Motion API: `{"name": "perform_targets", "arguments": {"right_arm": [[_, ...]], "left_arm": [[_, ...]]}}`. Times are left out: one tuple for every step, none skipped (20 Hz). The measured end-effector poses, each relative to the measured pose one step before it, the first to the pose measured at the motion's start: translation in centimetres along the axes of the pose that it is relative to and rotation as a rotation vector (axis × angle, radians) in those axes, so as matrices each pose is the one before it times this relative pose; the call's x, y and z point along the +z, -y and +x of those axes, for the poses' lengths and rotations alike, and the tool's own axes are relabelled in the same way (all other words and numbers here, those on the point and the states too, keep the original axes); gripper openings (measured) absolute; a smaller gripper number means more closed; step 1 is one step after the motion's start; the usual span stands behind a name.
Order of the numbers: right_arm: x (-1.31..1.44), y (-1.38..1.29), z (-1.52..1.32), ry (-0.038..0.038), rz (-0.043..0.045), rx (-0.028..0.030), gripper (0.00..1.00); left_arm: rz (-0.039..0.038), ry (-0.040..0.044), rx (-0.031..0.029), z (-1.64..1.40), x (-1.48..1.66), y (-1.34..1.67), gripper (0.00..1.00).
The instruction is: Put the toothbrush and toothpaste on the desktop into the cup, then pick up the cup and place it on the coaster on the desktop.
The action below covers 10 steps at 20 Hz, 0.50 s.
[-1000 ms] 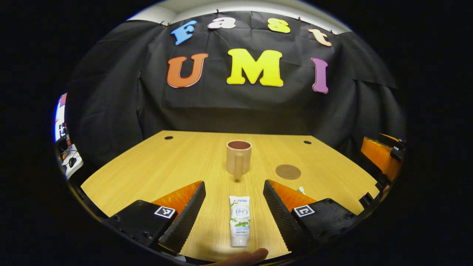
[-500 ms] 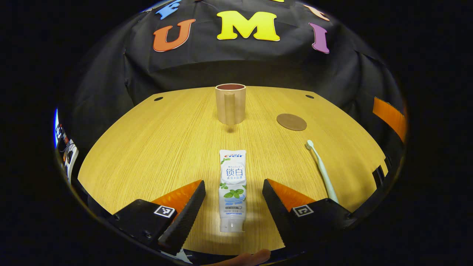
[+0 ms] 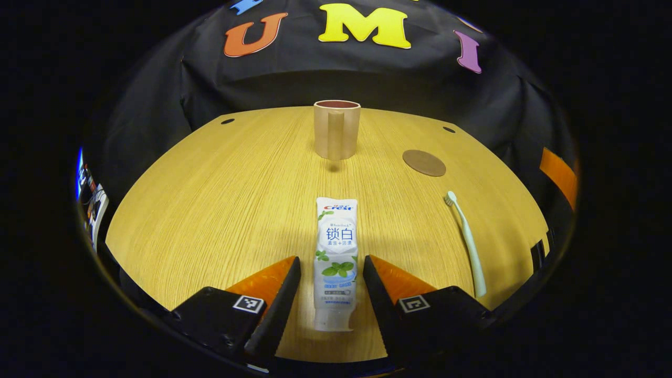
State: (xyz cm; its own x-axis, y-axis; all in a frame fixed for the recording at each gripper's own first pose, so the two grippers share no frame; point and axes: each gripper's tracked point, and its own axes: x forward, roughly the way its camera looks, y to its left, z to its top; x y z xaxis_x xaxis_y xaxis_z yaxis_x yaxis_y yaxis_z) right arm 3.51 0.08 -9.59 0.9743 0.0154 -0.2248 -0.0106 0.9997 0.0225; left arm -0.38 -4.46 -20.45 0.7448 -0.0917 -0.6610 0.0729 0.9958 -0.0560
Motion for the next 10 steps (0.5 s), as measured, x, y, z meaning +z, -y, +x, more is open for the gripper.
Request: {"name": "perform_targets", "arguments": {"right_arm": [[-0.094, -0.062, 0.016, -0.00211, -0.00198, 0.00053, 0.95], [-0.049, -0.087, 0.054, -0.00257, -0.00407, 0.0009, 0.96], [-0.187, -0.115, 0.026, -0.00284, -0.00433, 0.00129, 0.96], [-0.074, -0.137, 0.01, -0.00274, -0.00262, 0.0023, 0.96], [-0.224, -0.174, 0.064, -0.00388, -0.00242, 0.00236, 0.96], [-0.173, -0.215, 0.101, -0.00638, -0.00273, 0.00161, 0.96], [-0.369, -0.179, 0.121, -0.01036, -0.0035, 0.00343, 0.96], [-0.332, -0.216, 0.151, -0.0106, -0.00282, 0.00286, 0.96], [-0.336, -0.228, 0.134, -0.00885, -0.0032, 0.0024, 0.96], [-0.326, -0.184, 0.231, -0.00842, -0.0051, 0.0016, 0.95]], "left_arm": [[0.00014, -0.00005, 0.00438, -0.163, -0.079, -0.346, 0.75], [0.00476, -0.00075, -0.00057, -0.068, -0.19, -0.136, 0.7], [0.00206, 0.00273, -0.00021, -0.027, -0.26, -0.118, 0.66], [0.00021, -0.00092, -0.00172, -0.079, 0.077, -0.059, 0.59], [0.00363, 0.00574, -0.00849, -0.082, -0.232, 0.018, 0.54], [0.00061, 0.00377, -0.00549, 0.048, 0.122, -0.006, 0.53], [-0.00237, 0.0035, -0.00226, -0.041, -0.147, -0.033, 0.52], [-0.00357, 0.00556, -0.00243, 0.09, 0.356, -0.043, 0.51], [-0.01217, 0.00655, -0.00308, 0.225, 0.38, -0.115, 0.51], [-0.01674, 0.009, 0.00282, -0.071, 0.1, -0.192, 0.48]]}}
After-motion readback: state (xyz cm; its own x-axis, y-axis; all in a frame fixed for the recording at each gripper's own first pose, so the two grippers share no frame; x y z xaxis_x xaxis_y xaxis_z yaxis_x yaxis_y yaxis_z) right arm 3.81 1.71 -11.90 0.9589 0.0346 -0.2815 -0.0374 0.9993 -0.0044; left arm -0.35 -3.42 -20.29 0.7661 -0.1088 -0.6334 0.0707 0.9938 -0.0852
